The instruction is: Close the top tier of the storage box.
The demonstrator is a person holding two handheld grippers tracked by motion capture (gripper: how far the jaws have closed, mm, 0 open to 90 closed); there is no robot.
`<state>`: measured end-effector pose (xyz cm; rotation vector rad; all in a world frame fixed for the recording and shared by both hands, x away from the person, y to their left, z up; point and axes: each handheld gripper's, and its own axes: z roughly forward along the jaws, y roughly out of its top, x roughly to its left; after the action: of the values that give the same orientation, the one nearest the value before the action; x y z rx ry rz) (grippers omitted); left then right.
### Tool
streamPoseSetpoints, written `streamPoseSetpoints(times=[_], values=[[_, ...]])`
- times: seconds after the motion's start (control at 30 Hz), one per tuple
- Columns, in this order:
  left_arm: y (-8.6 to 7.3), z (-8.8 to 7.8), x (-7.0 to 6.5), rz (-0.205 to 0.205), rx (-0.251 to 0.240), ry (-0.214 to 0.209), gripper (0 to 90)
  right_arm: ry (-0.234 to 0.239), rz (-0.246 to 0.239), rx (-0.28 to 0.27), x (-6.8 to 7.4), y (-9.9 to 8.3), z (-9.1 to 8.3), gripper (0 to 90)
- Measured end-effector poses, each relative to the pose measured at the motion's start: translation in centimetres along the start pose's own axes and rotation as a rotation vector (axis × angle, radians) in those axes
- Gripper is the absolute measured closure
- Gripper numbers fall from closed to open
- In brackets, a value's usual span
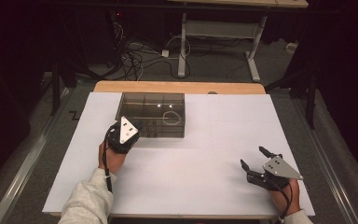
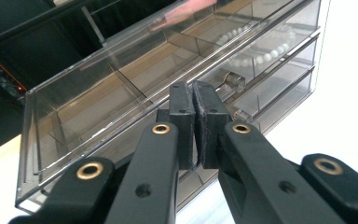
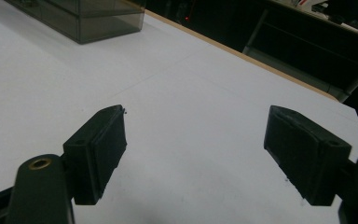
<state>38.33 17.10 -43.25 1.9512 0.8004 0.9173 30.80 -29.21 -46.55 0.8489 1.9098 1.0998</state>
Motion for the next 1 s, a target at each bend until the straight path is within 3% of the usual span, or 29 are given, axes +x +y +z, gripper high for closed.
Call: streamPoseSetpoints(times=[0.2, 0.7, 1.0], values=[[0.1, -0.5, -0.1, 0.003, 0.001, -0.015, 84.7, 0.009, -0.01, 0.007, 0.1, 0.0, 0.0, 21.1], [0.4, -1.1, -0.3, 0.015, -0.025, -0.004, 83.1, 0.014, -0.014, 0.01, 0.2, 0.0, 0.1, 20.9], [0.5, -1.2, -0.5, 0.032, -0.034, -0.007, 74.5, 0.014, -0.023, 0.017, 0.2, 0.0, 0.1, 20.8]])
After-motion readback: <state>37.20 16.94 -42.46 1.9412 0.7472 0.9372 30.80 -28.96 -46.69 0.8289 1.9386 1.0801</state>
